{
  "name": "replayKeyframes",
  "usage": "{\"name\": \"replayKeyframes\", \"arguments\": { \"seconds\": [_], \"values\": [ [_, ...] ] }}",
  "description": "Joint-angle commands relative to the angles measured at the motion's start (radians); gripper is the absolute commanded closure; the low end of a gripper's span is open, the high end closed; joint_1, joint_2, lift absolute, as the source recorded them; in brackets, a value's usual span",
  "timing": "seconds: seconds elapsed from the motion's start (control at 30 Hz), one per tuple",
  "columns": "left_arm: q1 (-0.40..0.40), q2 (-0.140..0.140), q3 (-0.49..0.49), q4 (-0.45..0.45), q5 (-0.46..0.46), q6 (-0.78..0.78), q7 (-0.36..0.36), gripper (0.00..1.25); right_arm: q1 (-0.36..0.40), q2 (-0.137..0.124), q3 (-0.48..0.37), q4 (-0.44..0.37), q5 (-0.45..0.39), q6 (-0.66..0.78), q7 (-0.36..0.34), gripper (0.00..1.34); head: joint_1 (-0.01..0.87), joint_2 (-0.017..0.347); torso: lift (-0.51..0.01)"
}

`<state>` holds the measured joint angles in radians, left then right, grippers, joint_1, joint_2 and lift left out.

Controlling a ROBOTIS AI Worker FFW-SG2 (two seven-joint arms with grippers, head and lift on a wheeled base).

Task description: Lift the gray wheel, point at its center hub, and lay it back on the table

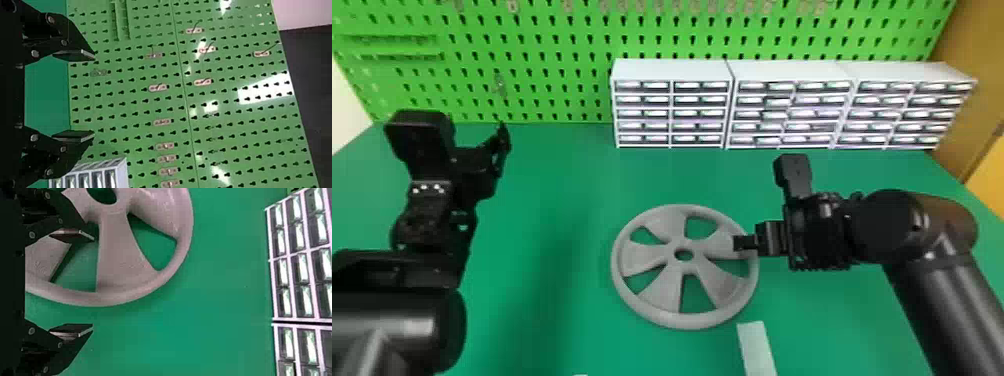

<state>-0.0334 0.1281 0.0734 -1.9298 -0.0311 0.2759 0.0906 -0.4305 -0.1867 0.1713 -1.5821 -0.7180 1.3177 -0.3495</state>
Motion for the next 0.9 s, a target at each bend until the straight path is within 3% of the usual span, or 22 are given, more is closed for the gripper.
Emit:
{"name": "replayKeyframes", "arguments": {
  "seconds": [0.0, 0.3, 0.87],
  "values": [
    [0.001, 0.039, 0.003, -0.029, 0.027, 0.020, 0.001, 0.55, -0.004, -0.004, 0.005, 0.019, -0.003, 0.006, 0.000, 0.45, 0.692, 0.048, -0.096],
    [-0.005, 0.048, -0.011, -0.034, 0.025, 0.028, 0.008, 0.55, -0.022, -0.013, 0.033, 0.073, -0.031, 0.001, 0.000, 0.46, 0.692, 0.048, -0.096],
    [-0.013, 0.048, -0.023, -0.035, 0.027, 0.028, 0.012, 0.55, -0.037, 0.010, 0.063, 0.145, -0.006, -0.028, 0.000, 0.47, 0.692, 0.048, -0.096]
  ]
}}
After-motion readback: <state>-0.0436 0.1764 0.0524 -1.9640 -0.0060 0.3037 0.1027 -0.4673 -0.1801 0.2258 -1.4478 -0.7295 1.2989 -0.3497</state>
